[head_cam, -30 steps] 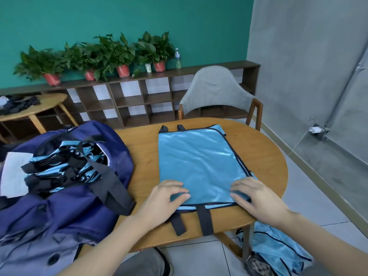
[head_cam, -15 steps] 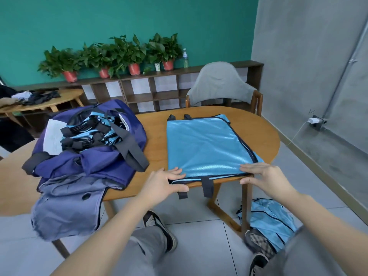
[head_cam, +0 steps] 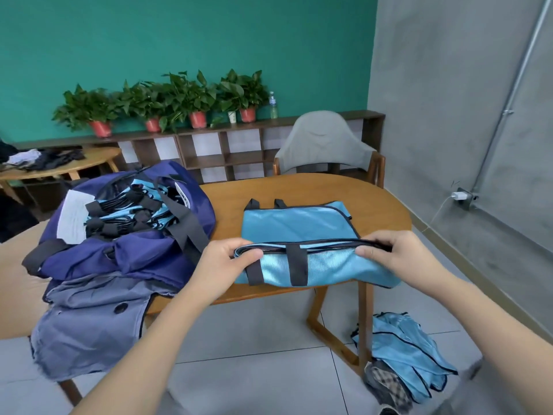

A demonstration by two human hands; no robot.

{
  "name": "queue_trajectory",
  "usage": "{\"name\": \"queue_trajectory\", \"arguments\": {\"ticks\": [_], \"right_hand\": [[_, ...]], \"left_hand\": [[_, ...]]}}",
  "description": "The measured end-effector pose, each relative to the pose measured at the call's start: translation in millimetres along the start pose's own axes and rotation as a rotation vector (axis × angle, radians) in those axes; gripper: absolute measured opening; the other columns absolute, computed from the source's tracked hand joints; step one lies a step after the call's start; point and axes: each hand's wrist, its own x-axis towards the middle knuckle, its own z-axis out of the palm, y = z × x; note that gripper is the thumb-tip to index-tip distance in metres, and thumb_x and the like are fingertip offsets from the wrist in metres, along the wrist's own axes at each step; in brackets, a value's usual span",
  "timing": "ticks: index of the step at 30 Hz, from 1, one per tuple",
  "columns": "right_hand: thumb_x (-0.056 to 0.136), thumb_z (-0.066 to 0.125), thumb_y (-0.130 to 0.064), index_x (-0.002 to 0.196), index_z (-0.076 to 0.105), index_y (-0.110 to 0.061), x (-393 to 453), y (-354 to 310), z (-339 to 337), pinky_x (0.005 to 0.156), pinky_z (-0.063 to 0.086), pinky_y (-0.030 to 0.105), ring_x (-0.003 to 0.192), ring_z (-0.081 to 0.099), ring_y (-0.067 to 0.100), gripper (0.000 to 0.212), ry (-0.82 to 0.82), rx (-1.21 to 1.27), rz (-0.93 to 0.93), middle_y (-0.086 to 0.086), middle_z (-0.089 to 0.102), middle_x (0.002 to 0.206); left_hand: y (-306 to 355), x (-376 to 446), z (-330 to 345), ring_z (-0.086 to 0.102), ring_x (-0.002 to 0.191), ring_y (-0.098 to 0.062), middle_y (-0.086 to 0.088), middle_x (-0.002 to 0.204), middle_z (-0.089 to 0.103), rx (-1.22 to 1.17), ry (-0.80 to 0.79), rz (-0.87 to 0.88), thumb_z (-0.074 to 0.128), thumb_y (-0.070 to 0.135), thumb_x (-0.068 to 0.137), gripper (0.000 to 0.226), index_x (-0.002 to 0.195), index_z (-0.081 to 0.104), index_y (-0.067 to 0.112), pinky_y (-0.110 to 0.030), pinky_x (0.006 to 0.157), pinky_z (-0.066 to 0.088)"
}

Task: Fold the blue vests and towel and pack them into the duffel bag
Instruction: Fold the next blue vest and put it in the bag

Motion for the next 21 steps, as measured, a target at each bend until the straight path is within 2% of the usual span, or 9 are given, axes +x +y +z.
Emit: {"name": "queue_trajectory", "arguments": {"ticks": [4, 9, 11, 13, 16, 21], "right_hand": [[0.084, 0.079, -0.033, 0.089, 0.079, -0.028, 36, -13, -10, 0.075, 0.051, 0.020, 0.081, 0.068, 0.002, 0.007, 0.024, 0.117, 0.034, -0.014, 0.076, 0.086], [0.086, 0.078, -0.034, 0.090, 0.077, -0.028, 99, 17, 10, 0.067, 0.045, 0.008, 0.082, 0.066, -0.002, 0.007, 0.088, 0.017, 0.063, -0.020, 0.074, 0.083], [0.088, 0.076, -0.032, 0.093, 0.076, -0.026, 116, 40, 26, 0.071, 0.046, 0.010, 0.089, 0.066, 0.002, 0.008, 0.089, -0.023, 0.095, -0.017, 0.074, 0.091], [0.089, 0.075, -0.034, 0.104, 0.076, -0.021, 126, 62, 41, 0.081, 0.044, 0.019, 0.103, 0.066, 0.013, 0.020, 0.033, -0.109, 0.123, -0.008, 0.074, 0.105], [0.089, 0.076, -0.035, 0.114, 0.075, -0.017, 128, 79, 47, 0.091, 0.037, 0.018, 0.115, 0.062, 0.016, 0.031, -0.024, -0.215, 0.152, -0.004, 0.072, 0.118], [0.087, 0.077, -0.038, 0.096, 0.077, -0.028, 119, 73, 32, 0.073, 0.046, 0.015, 0.089, 0.065, 0.004, 0.014, -0.160, -0.193, 0.199, -0.015, 0.073, 0.093]], "left_hand": [[9, 22, -8, 0.072, 0.085, -0.012, 0.007, 0.090, 0.078, -0.039, 0.008, 0.015, 0.071, 0.014, 0.093, 0.012, 0.096, 0.077, 0.023, -0.033, 0.082, 0.055], [-24, 76, 0, 0.070, 0.100, -0.009, 0.015, 0.104, 0.075, 0.069, 0.030, 0.008, 0.062, 0.018, 0.100, 0.021, 0.114, 0.072, 0.029, -0.044, 0.094, 0.056], [-44, 92, 13, 0.070, 0.097, -0.010, 0.014, 0.102, 0.075, 0.100, 0.064, -0.034, 0.060, 0.018, 0.100, 0.020, 0.113, 0.071, 0.030, -0.046, 0.092, 0.055], [-63, 100, 26, 0.068, 0.092, -0.013, 0.011, 0.096, 0.074, 0.146, 0.105, -0.076, 0.061, 0.020, 0.100, 0.017, 0.108, 0.071, 0.031, -0.048, 0.089, 0.054], [-80, 104, 35, 0.066, 0.083, -0.021, 0.007, 0.085, 0.072, 0.181, 0.134, -0.133, 0.062, 0.024, 0.098, 0.016, 0.096, 0.069, 0.038, -0.049, 0.083, 0.054], [-71, 90, 36, 0.068, 0.089, -0.016, 0.013, 0.089, 0.074, 0.198, 0.081, -0.131, 0.064, 0.026, 0.096, 0.011, 0.095, 0.071, 0.034, -0.048, 0.086, 0.054]]}}
